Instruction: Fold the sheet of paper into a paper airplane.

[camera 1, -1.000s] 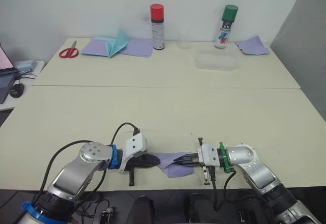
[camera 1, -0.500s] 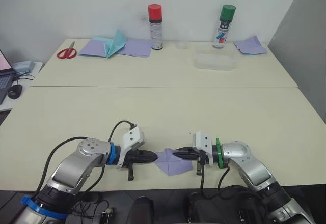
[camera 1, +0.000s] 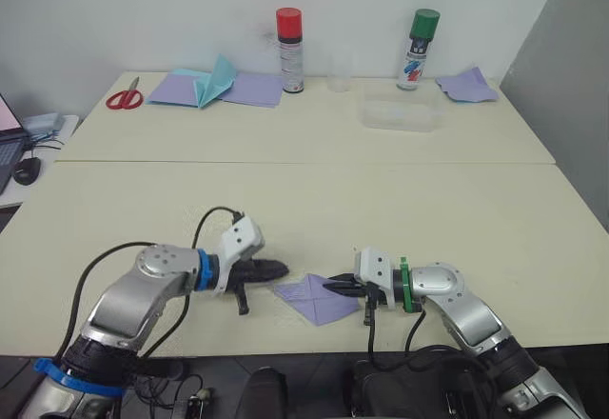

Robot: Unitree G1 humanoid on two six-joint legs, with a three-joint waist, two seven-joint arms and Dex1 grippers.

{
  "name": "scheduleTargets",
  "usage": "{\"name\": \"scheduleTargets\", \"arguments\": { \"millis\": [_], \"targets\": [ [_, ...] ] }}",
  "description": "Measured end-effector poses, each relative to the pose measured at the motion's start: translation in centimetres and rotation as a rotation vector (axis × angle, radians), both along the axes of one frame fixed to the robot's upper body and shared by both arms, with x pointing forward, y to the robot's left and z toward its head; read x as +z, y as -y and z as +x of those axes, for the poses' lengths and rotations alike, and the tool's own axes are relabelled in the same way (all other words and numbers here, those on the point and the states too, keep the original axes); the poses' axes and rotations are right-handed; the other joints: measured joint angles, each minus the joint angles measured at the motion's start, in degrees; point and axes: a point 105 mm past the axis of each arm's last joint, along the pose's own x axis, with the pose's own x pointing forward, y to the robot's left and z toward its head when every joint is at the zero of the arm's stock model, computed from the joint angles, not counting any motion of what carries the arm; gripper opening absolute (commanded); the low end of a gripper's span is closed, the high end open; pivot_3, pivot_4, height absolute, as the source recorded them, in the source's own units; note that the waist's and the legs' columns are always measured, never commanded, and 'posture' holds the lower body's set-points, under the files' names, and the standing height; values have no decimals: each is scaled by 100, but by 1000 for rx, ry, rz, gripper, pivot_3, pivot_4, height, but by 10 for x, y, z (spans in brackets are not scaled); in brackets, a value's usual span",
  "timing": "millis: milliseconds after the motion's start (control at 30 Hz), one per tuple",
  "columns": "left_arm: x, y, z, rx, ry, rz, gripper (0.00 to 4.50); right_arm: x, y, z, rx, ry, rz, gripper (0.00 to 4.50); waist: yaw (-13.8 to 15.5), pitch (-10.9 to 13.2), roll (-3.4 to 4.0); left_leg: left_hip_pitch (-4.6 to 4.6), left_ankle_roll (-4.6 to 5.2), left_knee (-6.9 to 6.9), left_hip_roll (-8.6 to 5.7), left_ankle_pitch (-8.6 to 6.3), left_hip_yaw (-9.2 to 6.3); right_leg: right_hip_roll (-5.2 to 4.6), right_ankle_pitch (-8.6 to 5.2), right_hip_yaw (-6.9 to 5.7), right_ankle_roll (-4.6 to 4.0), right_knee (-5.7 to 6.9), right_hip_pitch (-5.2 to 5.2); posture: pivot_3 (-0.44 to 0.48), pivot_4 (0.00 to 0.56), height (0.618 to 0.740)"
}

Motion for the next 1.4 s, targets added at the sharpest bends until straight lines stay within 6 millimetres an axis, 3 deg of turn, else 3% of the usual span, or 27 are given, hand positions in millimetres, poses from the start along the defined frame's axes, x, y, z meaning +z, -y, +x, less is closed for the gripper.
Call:
{"name": "scheduleTargets", "arguments": {
  "millis": [67, 167, 400, 800, 900, 1067, 1167, 1200, 1300, 1400],
  "targets": [
    [2, 11, -6, -52, 47, 21, 0, 0, 0, 0, 2, 1, 1, 23, -13, 0, 1, 4, 0, 0, -3, 0, 9, -1, 0, 10, 0, -1, 2, 0, 150, 740],
    [-15, 20, -10, -45, 38, 39, 0, 0, -1, 0, 6, 18, 3, 23, -16, 0, 0, 3, 0, -1, -1, 0, 6, 0, 0, 7, 1, -1, 1, 0, 150, 740],
    [-41, 20, -17, -29, 26, 114, 0, 0, -1, 2, -12, 16, 6, 23, -11, 1, -1, 5, 0, -1, -1, 0, 2, -1, 0, 9, -1, 0, 0, 0, 150, 740],
    [-49, 23, -20, -38, 46, 138, 0, 0, 3, 2, -17, 16, -7, 23, 6, -3, 1, 7, 0, -1, -1, 0, 0, -21, -2, 10, -1, -9, 5, 0, 150, 740],
    [-52, 28, -20, -35, 50, 116, 0, 2, 11, 4, -31, 14, -8, 644, 26, -4, 4, 6, 0, -1, -3, 0, 0, -36, -1, 10, 1, -12, 6, 0, 150, 740],
    [-53, 32, -21, -54, 74, 99, 0, 20, 50, 14, -96, 93, -80, 2440, 58, -4, 6, -5, 0, -3, -14, -2, 5, -55, -1, 6, 9, -45, -6, 0, 150, 740],
    [-52, 34, -20, -70, 87, 90, 0, 42, 51, 5, -51, 113, -51, 2440, 74, -7, 13, -19, 0, -9, -19, -2, 6, -56, 0, 0, 13, -47, 9, 0, 150, 740],
    [-52, 34, -19, -73, 86, 89, 0, 49, 48, 0, -20, 123, -39, 2250, 86, -7, 13, -19, 0, -10, -19, -2, 2, -56, -1, -4, 16, -48, 11, 0, 150, 740],
    [-53, 35, -18, -72, 84, 83, 0, 54, 36, -8, 37, 117, -1, 1364, 105, -8, 12, -16, 1, -9, -16, -2, -5, -56, -3, -9, 18, -51, 11, 0, 150, 740],
    [-53, 35, -17, -76, 93, 89, 0, 37, 22, -14, 79, 60, 4, 223, 103, -7, 12, -14, 1, -8, -11, -2, -7, -57, -2, -8, 20, -60, 8, 0, 150, 740]
  ]
}}
